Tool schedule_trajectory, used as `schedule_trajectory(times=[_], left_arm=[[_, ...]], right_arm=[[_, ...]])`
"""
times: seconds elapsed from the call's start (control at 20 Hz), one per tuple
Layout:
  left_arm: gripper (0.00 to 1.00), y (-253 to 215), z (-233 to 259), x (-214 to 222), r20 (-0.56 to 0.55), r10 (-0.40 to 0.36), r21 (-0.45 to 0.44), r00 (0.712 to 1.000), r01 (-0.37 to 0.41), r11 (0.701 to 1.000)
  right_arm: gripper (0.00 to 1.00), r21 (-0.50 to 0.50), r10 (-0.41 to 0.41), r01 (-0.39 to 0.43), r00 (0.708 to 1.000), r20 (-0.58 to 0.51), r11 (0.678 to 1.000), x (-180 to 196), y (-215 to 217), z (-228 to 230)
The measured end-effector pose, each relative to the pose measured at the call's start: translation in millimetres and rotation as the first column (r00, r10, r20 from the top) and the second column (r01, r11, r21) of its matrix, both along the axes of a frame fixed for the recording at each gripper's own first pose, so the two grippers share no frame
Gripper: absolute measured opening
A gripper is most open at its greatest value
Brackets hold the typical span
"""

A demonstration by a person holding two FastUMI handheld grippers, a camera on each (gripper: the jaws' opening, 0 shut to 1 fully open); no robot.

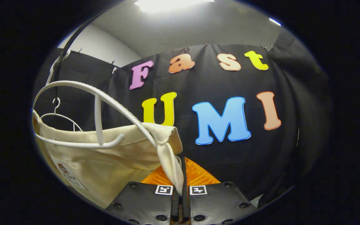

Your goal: Grasp the clothes on the hanger with both hands and then place them into the laundry hamper below.

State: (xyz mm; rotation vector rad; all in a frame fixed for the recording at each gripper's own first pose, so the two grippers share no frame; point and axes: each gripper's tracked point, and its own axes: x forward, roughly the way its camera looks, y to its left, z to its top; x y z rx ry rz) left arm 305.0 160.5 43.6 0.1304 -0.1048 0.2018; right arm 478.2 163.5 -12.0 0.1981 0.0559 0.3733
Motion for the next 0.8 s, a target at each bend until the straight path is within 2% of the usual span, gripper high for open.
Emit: schedule_trajectory(times=[0.15,0.2,0.4,0.45,0.55,0.6,0.8], left_arm=[[0.01,0,-9,5,-0.003,-0.055,-0.09,0.998,0.054,0.994],[0.01,-2,-13,4,-0.006,-0.064,-0.103,0.998,0.063,0.993],[0.02,2,-34,2,-0.039,-0.053,-0.115,0.998,0.048,0.992],[0.02,4,-43,-1,-0.056,-0.048,-0.116,0.997,0.041,0.992],[0.02,8,-55,-6,-0.082,-0.043,-0.124,0.996,0.033,0.992],[0.02,9,-61,-11,-0.093,-0.04,-0.128,0.995,0.028,0.991],[0.02,6,-77,-15,-0.123,-0.039,-0.115,0.992,0.025,0.993]], right_arm=[[0.05,0.199,0.049,-0.028,0.993,-0.103,0.98,1,2,-1],[0.05,0.218,0.049,-0.021,0.991,-0.125,0.976,2,2,-6],[0.05,0.143,0.047,-0.024,0.986,-0.159,0.989,-4,1,-35],[0.02,0.137,0.052,-0.029,0.985,-0.166,0.99,-10,4,-43],[0.02,0.124,0.053,-0.03,0.982,-0.182,0.992,-18,5,-51],[0.05,0.111,0.052,-0.032,0.981,-0.187,0.993,-22,6,-55],[0.05,0.058,0.044,-0.033,0.979,-0.197,0.998,-42,5,-69]])
